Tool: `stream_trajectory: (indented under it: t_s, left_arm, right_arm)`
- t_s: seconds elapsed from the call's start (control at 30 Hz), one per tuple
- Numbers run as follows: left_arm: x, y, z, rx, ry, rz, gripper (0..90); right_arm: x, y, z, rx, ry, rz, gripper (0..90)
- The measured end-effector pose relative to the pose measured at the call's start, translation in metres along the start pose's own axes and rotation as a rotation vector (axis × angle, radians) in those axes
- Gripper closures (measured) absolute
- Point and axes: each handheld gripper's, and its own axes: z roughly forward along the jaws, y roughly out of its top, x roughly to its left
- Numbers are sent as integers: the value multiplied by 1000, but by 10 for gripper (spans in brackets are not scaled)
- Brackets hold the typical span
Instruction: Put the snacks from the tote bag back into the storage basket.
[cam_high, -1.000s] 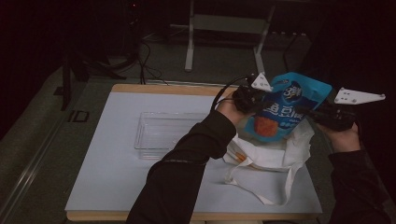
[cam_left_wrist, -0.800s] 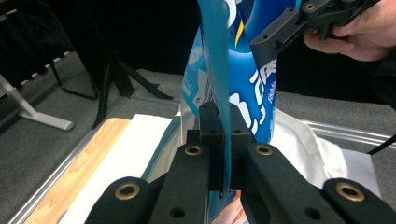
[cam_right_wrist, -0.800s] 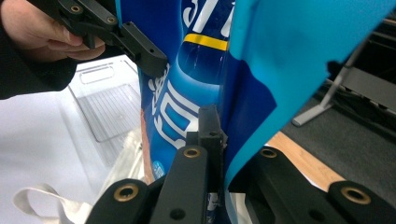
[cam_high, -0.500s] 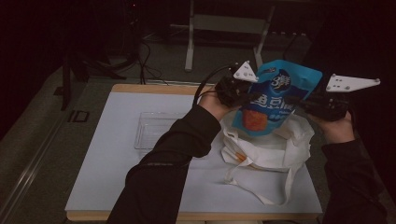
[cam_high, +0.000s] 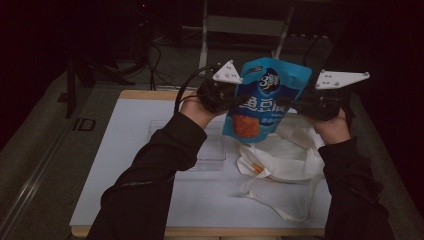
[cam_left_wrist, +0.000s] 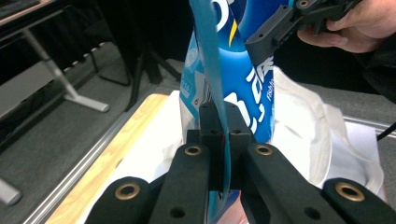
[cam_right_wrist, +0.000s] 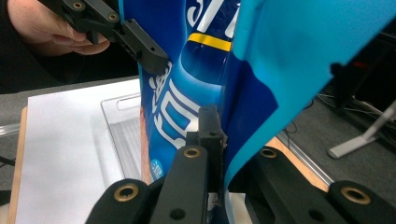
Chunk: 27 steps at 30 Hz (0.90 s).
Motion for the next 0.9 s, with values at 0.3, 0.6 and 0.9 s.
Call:
stream_trajectory:
  t_s: [0.3,0.6,0.9]
  left_arm:
    - [13,-24,-32,-7,49,-27,900]
    - [25,-47,-63,8,82,-44,900]
    - [36,-70,-93,33,125,-77,900]
  right_arm:
    - [11,18,38,7,42,-20,885]
    - [23,32,77,17,92,-35,886]
    - [36,44,117,25,139,-44,886]
